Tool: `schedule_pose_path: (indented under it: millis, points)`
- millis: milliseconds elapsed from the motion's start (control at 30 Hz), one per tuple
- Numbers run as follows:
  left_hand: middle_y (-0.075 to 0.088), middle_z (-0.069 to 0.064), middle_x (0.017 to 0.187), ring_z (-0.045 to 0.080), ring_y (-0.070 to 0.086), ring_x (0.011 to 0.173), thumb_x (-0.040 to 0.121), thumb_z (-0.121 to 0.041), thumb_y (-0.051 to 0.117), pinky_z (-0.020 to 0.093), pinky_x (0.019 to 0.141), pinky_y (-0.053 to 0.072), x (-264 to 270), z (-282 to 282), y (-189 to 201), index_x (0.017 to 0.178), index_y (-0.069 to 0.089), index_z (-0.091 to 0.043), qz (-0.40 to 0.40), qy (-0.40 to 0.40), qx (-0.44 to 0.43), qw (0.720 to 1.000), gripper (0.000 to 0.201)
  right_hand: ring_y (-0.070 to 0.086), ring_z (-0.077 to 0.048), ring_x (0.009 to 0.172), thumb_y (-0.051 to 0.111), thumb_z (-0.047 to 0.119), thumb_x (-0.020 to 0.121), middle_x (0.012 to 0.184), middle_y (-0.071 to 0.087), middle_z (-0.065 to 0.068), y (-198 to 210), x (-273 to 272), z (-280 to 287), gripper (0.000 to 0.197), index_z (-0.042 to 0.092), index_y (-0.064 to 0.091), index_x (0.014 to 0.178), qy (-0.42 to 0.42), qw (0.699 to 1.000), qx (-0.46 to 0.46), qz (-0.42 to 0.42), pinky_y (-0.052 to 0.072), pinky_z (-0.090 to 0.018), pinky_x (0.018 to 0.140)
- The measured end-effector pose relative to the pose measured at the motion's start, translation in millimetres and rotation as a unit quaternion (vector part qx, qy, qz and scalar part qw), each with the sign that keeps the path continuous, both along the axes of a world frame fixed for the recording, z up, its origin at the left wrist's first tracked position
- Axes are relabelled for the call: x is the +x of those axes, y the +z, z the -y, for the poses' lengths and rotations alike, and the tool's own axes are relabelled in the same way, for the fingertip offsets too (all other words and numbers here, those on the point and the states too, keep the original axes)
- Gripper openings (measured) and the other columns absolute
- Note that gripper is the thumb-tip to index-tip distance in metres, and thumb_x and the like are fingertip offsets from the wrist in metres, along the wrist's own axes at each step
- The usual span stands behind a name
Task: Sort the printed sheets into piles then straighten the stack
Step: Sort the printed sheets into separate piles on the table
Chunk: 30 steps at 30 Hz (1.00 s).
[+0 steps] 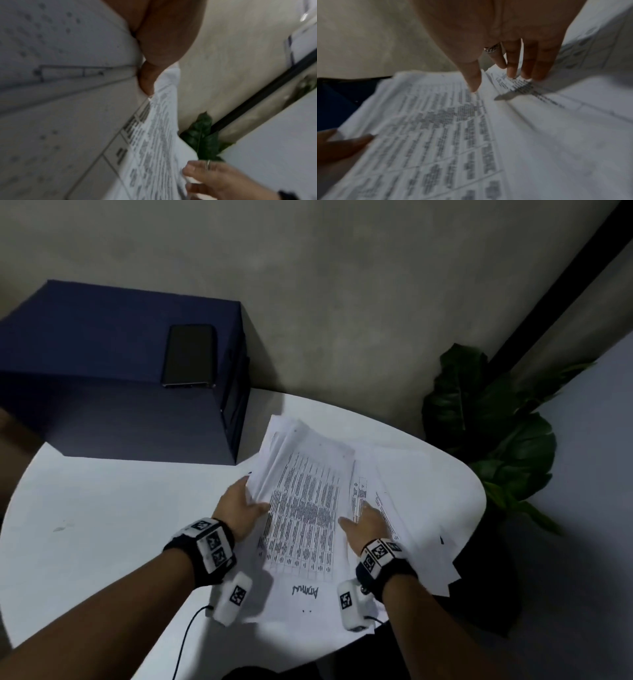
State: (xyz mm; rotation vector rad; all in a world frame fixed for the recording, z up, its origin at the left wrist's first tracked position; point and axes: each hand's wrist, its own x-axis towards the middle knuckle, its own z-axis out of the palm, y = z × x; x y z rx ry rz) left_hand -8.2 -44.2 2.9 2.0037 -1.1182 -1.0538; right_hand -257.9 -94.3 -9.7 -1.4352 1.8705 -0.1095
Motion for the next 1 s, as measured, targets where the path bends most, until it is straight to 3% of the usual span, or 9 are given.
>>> schedule_pose_path:
  millis: [167,267,367,533,633,733,833,933,1000]
  points:
    - [0.075,0.001,0.09,0.017,0.069,0.079,0.083,-0.01,0.078,0.031,0.071,0.055,25,-3,62,0.106,0.066,-0.009,-0.111,0.004,-0.145,0.983,0.027,0.054,-0.018,0.127,0.088,0.053,0.053,0.139,0.055,0.003,59,-9,7,0.105,0.023,0.04,0.142,-0.083,0.955,-0.066,0.276,0.042,-0.046,0.109]
    - [0.079,-0.008,0.087,0.009,0.073,0.082,0.085,-0.006,0.073,0.021,0.07,0.057,27,1,98,0.104,0.071,-0.009,-0.155,0.006,-0.223,0.962,0.019,0.071,-0.019,0.1,0.082,0.019,0.073,0.104,0.075,-0.002,112,-5,11,0.036,0.017,0.069,0.106,-0.092,0.903,-0.152,0.392,0.054,-0.045,0.094]
    - [0.078,-0.004,0.1,0.013,0.073,0.096,0.084,-0.023,0.076,0.026,0.081,0.059,24,3,120,0.103,0.074,-0.022,-0.206,0.017,-0.292,0.934,0.019,0.074,-0.023,0.087,0.077,0.005,0.078,0.09,0.077,-0.007,155,0,4,0.017,0.007,0.072,0.094,-0.083,0.872,-0.231,0.423,0.06,-0.038,0.076]
    - [0.077,-0.006,0.097,0.003,0.073,0.091,0.077,-0.002,0.082,0.018,0.077,0.058,11,-1,83,0.114,0.068,-0.005,-0.16,0.015,-0.225,0.961,0.04,0.071,-0.002,0.068,0.086,0.011,0.068,0.076,0.073,0.004,144,4,0,0.023,0.018,0.067,0.08,-0.083,0.894,-0.25,0.362,0.055,-0.015,0.06]
    - [0.076,0.006,0.098,0.017,0.072,0.088,0.078,-0.01,0.082,0.032,0.077,0.06,-4,-2,44,0.104,0.072,-0.006,-0.109,0.035,-0.132,0.985,0.028,0.069,-0.008,0.065,0.085,0.015,0.071,0.078,0.071,0.002,111,7,3,0.022,0.016,0.065,0.081,-0.112,0.933,-0.187,0.288,0.054,-0.015,0.055]
    - [0.072,0.014,0.096,0.023,0.066,0.081,0.088,-0.016,0.073,0.028,0.066,0.054,-12,4,34,0.102,0.071,0.0,-0.078,0.089,-0.128,0.985,0.021,0.063,-0.024,0.107,0.075,0.027,0.078,0.118,0.063,-0.003,61,-12,5,0.038,0.02,0.06,0.112,-0.177,0.965,-0.138,0.133,0.054,-0.037,0.09]
    - [0.068,0.011,0.09,0.024,0.063,0.085,0.089,-0.015,0.071,0.031,0.073,0.045,-8,13,52,0.1,0.071,0.007,-0.031,0.097,-0.184,0.978,0.025,0.043,-0.034,0.126,0.069,0.049,0.078,0.142,0.038,-0.015,25,-45,-1,0.079,0.01,0.038,0.139,-0.306,0.947,0.004,-0.099,0.043,-0.044,0.099]
    - [0.065,0.008,0.09,0.02,0.058,0.084,0.09,-0.013,0.071,0.029,0.074,0.042,6,19,71,0.103,0.07,0.006,-0.026,0.094,-0.217,0.971,0.023,0.03,-0.038,0.134,0.067,0.069,0.07,0.147,0.026,-0.023,3,-61,-8,0.12,0.0,0.007,0.149,-0.329,0.933,0.07,-0.131,0.032,-0.046,0.109]
    - [0.071,-0.009,0.085,0.008,0.064,0.082,0.089,-0.012,0.072,0.028,0.079,0.044,17,19,76,0.104,0.072,-0.005,-0.042,0.104,-0.223,0.968,0.017,0.019,-0.042,0.141,0.067,0.068,0.071,0.154,0.014,-0.026,-6,-65,-8,0.129,-0.003,-0.007,0.15,-0.322,0.934,0.087,-0.129,0.024,-0.051,0.113]
